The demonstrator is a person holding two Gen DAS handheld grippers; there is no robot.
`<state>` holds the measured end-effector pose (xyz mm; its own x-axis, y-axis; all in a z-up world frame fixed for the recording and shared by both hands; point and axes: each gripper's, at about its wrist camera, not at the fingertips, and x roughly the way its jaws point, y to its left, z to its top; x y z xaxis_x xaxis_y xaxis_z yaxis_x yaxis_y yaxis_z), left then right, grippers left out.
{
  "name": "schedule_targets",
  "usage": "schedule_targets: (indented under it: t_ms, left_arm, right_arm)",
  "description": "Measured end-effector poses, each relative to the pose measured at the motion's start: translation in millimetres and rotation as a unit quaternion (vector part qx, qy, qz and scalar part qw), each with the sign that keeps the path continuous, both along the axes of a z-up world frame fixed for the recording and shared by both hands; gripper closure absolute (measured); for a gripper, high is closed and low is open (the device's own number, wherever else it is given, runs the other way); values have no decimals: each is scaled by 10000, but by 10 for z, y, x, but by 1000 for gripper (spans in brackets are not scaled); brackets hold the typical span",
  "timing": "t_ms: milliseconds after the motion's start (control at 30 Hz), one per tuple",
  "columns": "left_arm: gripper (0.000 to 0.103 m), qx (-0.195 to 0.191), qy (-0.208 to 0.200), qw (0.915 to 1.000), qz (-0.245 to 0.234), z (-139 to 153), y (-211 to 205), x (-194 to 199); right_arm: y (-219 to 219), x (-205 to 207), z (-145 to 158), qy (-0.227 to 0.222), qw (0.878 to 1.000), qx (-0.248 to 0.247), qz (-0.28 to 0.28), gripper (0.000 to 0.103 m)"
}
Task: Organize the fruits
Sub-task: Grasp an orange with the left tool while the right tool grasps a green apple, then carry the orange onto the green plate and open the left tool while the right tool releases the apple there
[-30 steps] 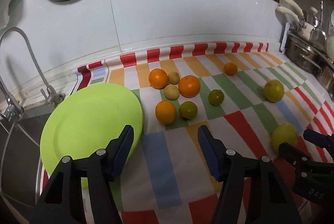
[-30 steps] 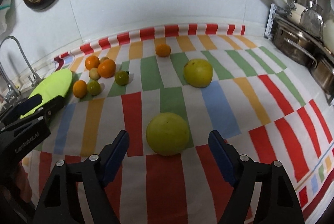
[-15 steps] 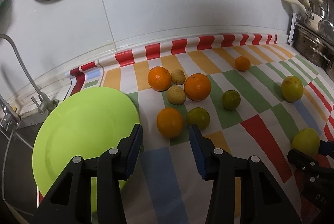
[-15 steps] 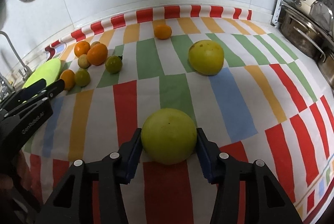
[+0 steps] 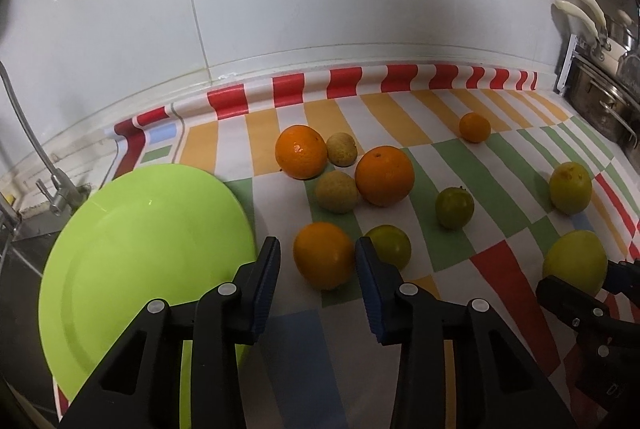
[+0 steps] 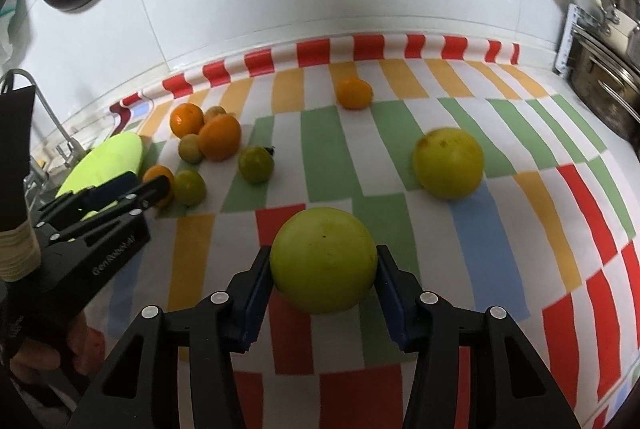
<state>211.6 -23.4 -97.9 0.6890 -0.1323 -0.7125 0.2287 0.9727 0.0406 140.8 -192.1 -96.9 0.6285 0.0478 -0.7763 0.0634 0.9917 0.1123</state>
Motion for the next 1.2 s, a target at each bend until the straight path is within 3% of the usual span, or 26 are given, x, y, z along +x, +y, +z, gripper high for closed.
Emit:
schedule_targets:
  t_ms: [400,900,1200]
  left_arm:
    - [69,-158,89,9998,-56,-16,8,47]
    - [69,-461,-263,9985,143,442,343,-440]
    - [69,-299,-485,9975,415,657,812,-724]
  right_arm:
    - [39,113,71,-54,9998,6,211,53]
    - [227,-117,429,-512,9964,34,681,53]
    - [630,-220,589,-849,9894,122,1168,53]
